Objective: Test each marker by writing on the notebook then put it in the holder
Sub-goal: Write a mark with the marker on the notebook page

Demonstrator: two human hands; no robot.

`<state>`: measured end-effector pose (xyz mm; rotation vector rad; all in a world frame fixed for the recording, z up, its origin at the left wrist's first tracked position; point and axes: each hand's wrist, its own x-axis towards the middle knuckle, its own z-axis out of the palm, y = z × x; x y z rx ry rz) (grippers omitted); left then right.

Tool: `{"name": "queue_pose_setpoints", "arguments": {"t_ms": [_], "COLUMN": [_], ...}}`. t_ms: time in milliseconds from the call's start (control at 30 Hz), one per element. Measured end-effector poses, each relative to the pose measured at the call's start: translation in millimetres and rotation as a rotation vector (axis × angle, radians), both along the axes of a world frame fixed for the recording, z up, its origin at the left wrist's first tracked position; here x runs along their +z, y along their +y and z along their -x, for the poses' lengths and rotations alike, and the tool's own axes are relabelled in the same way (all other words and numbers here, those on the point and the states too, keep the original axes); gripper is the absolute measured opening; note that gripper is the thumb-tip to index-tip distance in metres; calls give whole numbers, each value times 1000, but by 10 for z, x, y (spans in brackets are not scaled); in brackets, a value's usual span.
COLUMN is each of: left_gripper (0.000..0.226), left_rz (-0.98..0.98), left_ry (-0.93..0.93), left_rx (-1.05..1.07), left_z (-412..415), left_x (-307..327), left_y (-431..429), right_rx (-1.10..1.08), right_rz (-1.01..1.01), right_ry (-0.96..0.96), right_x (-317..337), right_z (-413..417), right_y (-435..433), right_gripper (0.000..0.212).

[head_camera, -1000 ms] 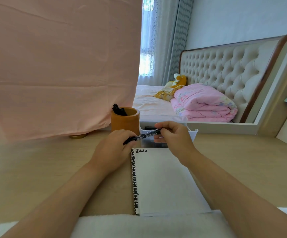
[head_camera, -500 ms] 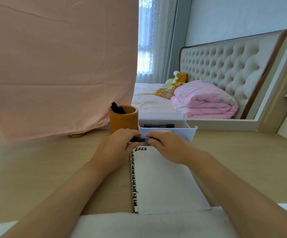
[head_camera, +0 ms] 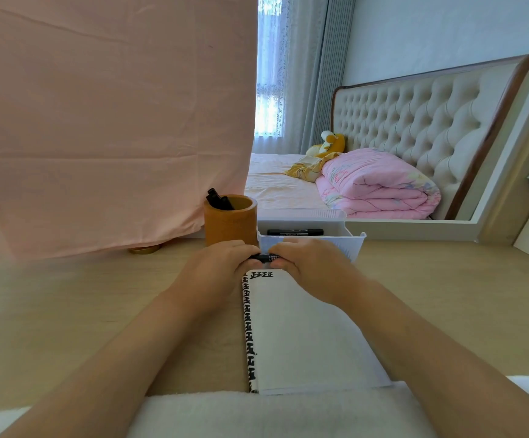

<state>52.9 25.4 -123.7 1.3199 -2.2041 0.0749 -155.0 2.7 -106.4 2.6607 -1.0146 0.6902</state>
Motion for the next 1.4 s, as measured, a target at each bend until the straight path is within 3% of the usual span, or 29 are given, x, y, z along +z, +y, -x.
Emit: {"name": "queue_pose_setpoints", "arguments": {"t_ms": [133, 233, 333, 533, 733, 900, 1000, 1267, 1333, 1400], "left_gripper": [21, 16, 24, 19, 27, 11, 17, 31, 39, 45], "left_rz": [-177, -46, 65, -106, -142, -130, -151, -186, -253, -313], "left_ry": [164, 51, -66, -34, -64, 2, 17, 156, 157, 156], "left_rx": [-49, -72, -68, 14, 142, 210, 202, 102, 82, 61], "left_z": [-25, -66, -75, -133, -317, -328, -312, -124, -77, -54], "left_x": [27, 19, -1, 19, -127, -193, -241, -195, -202, -216], "left_y": [-18, -32, -39, -37, -95, -104, -131, -85, -65, -58], "right_rx": [-7, -55, -89, -41, -98, -28, 68, 312, 322, 301], "right_rz": [175, -71, -307, -78, -322, -649, -855, -1142, -1085, -1083], "right_ry": [85, 22, -31, -25, -154, -485, -621, -580, -506, -547], "right_x": [24, 61, 64, 79, 76, 166, 230, 273, 251, 209], "right_z": [-41, -41, -27, 33, 133, 93, 92, 183, 219, 235], "right_y": [23, 82, 87, 24, -18, 25, 64, 101, 83, 58], "right_gripper": [15, 30, 28, 20, 21, 30, 29, 49, 48, 32]}}
